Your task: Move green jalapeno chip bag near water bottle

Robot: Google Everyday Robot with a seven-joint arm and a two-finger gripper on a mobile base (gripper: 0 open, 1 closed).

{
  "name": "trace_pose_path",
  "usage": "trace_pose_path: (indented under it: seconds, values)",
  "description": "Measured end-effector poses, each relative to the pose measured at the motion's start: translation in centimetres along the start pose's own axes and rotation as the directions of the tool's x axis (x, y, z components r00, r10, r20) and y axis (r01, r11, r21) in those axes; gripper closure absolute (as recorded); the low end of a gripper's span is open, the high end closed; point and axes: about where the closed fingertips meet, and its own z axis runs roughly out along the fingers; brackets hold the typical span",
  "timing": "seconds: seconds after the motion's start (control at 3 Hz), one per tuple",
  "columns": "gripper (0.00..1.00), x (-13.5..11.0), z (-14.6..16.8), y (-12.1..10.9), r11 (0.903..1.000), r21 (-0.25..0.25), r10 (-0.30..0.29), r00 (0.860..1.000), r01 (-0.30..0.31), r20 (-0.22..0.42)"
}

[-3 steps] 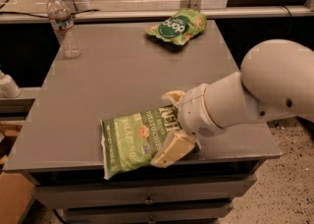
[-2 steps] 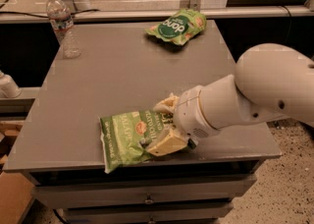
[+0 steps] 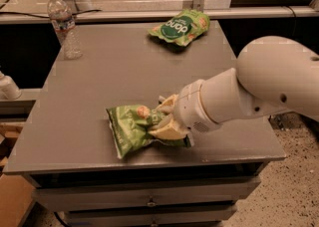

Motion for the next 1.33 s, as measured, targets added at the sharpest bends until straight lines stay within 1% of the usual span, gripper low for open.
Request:
trace_pose_path:
  seconds: [0.33,0.67,1.0,1.33]
  values:
    - [1.00,-1.6,-0.9,-2.4,0.9996,0.026,-0.002,1.000,0.002,0.006]
    - [1.00,-4.9,-3.3,-6.9,0.9950,0.100,-0.004,1.000,0.001,0.026]
    - [1.00,-4.9,-3.3,-6.9,0.9950,0.099,-0.004,1.000,0.002,0.026]
    - [1.00,-4.5,-3.6,-7.7,0.9902,0.139,-0.014,1.000,0.010,0.025]
